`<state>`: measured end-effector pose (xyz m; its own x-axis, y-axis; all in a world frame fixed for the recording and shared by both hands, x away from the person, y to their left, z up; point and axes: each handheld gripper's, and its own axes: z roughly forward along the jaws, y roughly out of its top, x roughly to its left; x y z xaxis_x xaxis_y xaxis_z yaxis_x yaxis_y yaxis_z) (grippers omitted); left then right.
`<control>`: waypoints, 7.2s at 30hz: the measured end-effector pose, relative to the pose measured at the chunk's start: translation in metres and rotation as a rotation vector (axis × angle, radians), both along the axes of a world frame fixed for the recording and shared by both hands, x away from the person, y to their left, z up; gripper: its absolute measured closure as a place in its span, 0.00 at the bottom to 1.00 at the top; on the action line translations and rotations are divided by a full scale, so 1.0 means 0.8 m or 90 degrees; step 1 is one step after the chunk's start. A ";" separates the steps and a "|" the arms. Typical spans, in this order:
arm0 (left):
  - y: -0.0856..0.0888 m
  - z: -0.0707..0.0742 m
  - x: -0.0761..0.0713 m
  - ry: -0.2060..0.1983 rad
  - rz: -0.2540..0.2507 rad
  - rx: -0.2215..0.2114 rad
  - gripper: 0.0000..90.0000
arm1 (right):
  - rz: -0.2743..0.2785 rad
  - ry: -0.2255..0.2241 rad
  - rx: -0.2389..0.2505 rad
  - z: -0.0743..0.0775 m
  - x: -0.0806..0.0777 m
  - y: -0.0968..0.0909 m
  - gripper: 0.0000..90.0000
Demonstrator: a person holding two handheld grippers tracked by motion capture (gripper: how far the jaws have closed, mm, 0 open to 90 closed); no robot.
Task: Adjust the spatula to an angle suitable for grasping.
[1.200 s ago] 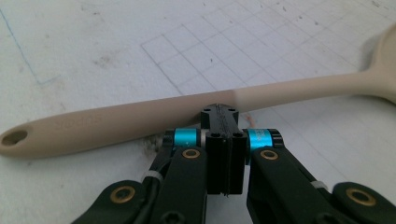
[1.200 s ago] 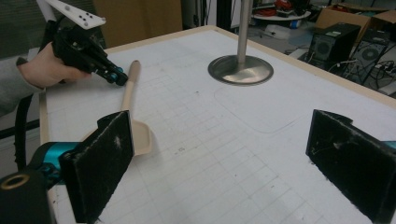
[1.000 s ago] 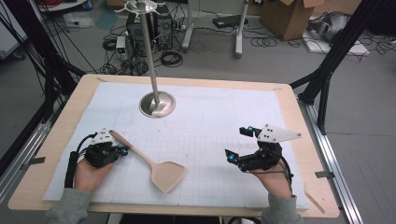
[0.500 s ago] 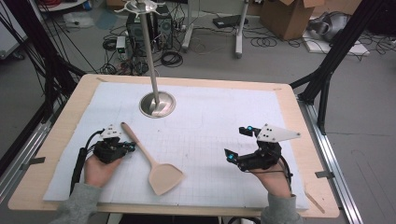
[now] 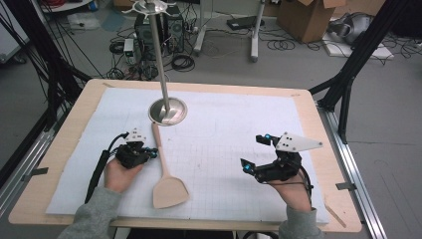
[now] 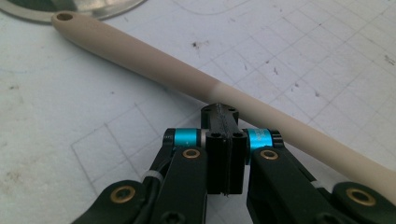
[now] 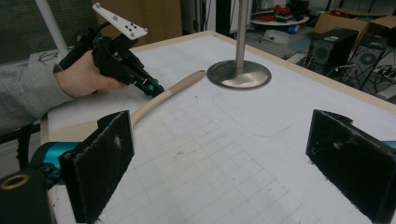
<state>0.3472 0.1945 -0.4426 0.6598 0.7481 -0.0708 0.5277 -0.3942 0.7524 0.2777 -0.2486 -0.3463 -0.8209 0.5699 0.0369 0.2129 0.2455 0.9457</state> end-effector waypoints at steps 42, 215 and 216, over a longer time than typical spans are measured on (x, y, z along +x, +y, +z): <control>-0.079 0.013 -0.049 0.017 -0.073 0.064 0.99 | 0.003 0.003 -0.001 0.000 -0.002 0.002 0.07; -0.025 0.022 -0.090 0.010 -0.068 0.067 0.99 | 0.020 0.013 -0.019 -0.003 0.005 0.020 0.07; -0.025 0.021 -0.090 0.010 -0.069 0.073 0.99 | 0.020 0.012 -0.020 -0.003 0.005 0.020 0.07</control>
<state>0.2750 0.1744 -0.4256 0.7363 0.6767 0.0001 0.4893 -0.5325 0.6906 0.2815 -0.2322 -0.3490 -0.8380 0.5445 0.0350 0.2223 0.2822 0.9332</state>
